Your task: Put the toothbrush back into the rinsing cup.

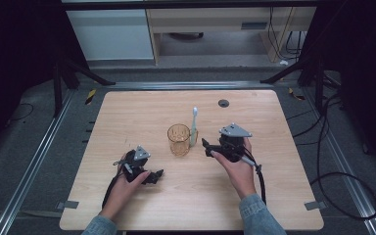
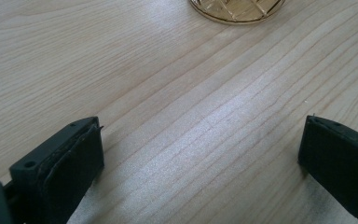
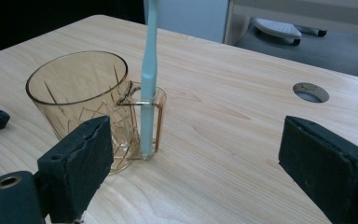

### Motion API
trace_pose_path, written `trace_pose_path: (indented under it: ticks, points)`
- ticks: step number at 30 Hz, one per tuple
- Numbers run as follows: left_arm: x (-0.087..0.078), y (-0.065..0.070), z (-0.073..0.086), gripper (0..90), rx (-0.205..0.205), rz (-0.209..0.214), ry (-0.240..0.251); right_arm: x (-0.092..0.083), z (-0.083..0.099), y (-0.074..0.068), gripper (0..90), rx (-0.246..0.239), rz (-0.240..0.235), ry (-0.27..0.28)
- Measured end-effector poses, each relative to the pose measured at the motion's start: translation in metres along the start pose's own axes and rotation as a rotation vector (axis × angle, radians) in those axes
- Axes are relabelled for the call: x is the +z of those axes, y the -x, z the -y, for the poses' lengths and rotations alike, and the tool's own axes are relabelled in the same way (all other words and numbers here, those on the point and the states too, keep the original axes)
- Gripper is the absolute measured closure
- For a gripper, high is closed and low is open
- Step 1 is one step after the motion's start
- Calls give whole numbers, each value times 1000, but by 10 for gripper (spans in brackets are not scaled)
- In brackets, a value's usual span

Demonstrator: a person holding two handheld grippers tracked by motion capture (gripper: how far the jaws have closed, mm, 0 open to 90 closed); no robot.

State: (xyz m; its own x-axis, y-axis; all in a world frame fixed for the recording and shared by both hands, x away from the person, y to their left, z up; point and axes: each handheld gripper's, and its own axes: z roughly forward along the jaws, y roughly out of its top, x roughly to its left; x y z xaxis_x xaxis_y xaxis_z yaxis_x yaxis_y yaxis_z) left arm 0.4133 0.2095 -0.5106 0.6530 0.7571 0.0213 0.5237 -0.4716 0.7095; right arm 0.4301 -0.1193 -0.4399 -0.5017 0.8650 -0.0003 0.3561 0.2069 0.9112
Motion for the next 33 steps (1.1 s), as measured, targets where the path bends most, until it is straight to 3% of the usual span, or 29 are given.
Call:
trace_pose_path:
  ticks: [16, 33]
  points:
    - [0, 0, 0, 0, 0, 0, 0, -11, 3, 13, 73, 1, -16, -41]
    - [0, 0, 0, 0, 0, 0, 1, -40, 13, 50, 40, -29, 32, -110]
